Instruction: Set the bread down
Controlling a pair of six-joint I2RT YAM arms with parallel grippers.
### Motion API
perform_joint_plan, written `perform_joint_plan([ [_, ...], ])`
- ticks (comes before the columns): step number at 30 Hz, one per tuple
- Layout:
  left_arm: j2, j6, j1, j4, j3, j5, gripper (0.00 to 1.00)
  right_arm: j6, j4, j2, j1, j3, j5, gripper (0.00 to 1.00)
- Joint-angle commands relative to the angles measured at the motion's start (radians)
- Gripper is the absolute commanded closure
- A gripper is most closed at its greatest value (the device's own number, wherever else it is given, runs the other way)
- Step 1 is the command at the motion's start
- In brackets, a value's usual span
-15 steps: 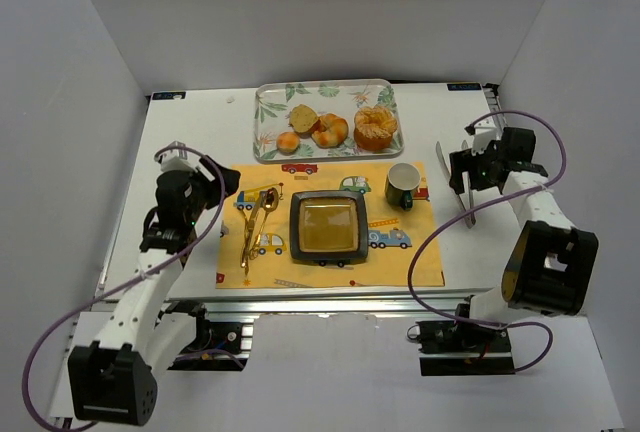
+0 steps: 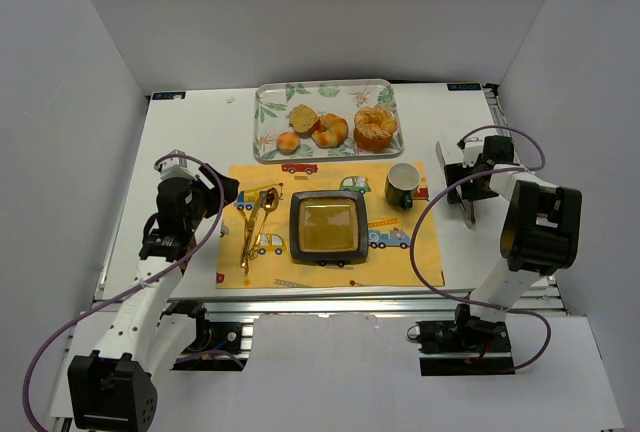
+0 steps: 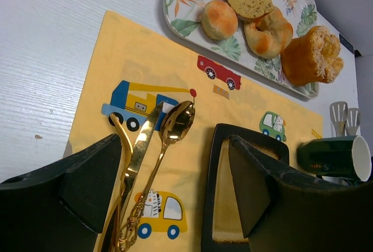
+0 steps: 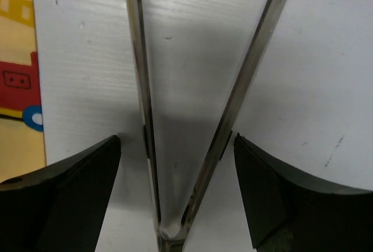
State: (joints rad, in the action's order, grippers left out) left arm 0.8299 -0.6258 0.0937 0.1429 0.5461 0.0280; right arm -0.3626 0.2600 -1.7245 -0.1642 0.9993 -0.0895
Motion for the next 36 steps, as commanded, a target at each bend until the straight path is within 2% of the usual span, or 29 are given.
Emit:
perform_joint_plan([
  [1,-0.003,-0.006,-0.003,-0.003,-0.003,-0.008,0.16,0.030,-0.051,-0.046,0.000,0.044,-0.010,0.18],
  [4,-0.006,-0.003,-0.003,0.010,0.011,-0.007,0.16,0.040,-0.065,-0.078,-0.001,0.056,-0.024,0.24],
  [7,-0.006,0.003,-0.003,0.020,0.018,-0.014,0.16,0.037,-0.062,-0.099,-0.001,0.059,-0.038,0.40],
  [8,-0.005,0.003,-0.003,0.020,0.020,-0.014,0.16,0.034,-0.058,-0.104,-0.004,0.058,-0.056,0.47],
  [9,-0.006,0.000,-0.003,0.018,0.018,-0.014,0.16,0.034,-0.048,-0.104,-0.008,0.059,-0.065,0.62],
  [11,-0.006,-0.006,-0.003,0.017,0.018,-0.014,0.16,0.033,-0.041,-0.099,-0.014,0.067,-0.081,0.77],
  [12,-0.008,-0.008,-0.002,0.014,0.018,-0.014,0.16,0.027,-0.039,-0.092,-0.015,0.067,-0.084,0.87],
  [15,-0.009,-0.008,-0.003,0.012,0.021,-0.014,0.16,-0.031,-0.035,-0.011,-0.014,0.081,-0.121,0.92],
  [17,-0.003,-0.006,-0.003,0.011,0.028,-0.014,0.16,-0.105,0.001,0.061,0.000,0.129,-0.173,0.89],
  [19,0.005,-0.002,-0.003,0.007,0.038,-0.007,0.16,-0.171,0.063,0.115,0.024,0.186,-0.231,0.79],
  [23,0.021,0.001,-0.002,-0.008,0.049,0.003,0.16,-0.199,0.175,0.146,0.072,0.339,-0.327,0.72],
  [26,0.026,-0.003,-0.003,-0.019,0.051,0.007,0.16,-0.107,0.278,0.102,0.112,0.517,-0.406,0.73],
  [27,0.023,-0.005,-0.003,-0.020,0.049,0.007,0.16,-0.028,0.292,0.077,0.123,0.588,-0.423,0.73],
  [32,0.011,-0.015,-0.003,-0.026,0.041,0.016,0.16,0.218,0.292,0.010,0.236,0.703,-0.477,0.72],
  [35,-0.005,-0.021,-0.003,-0.019,0.041,0.012,0.16,0.266,0.283,-0.056,0.269,0.786,-0.444,0.64],
  [36,-0.008,-0.022,-0.003,-0.016,0.040,0.009,0.16,0.254,0.298,-0.097,0.270,0.817,-0.444,0.58],
])
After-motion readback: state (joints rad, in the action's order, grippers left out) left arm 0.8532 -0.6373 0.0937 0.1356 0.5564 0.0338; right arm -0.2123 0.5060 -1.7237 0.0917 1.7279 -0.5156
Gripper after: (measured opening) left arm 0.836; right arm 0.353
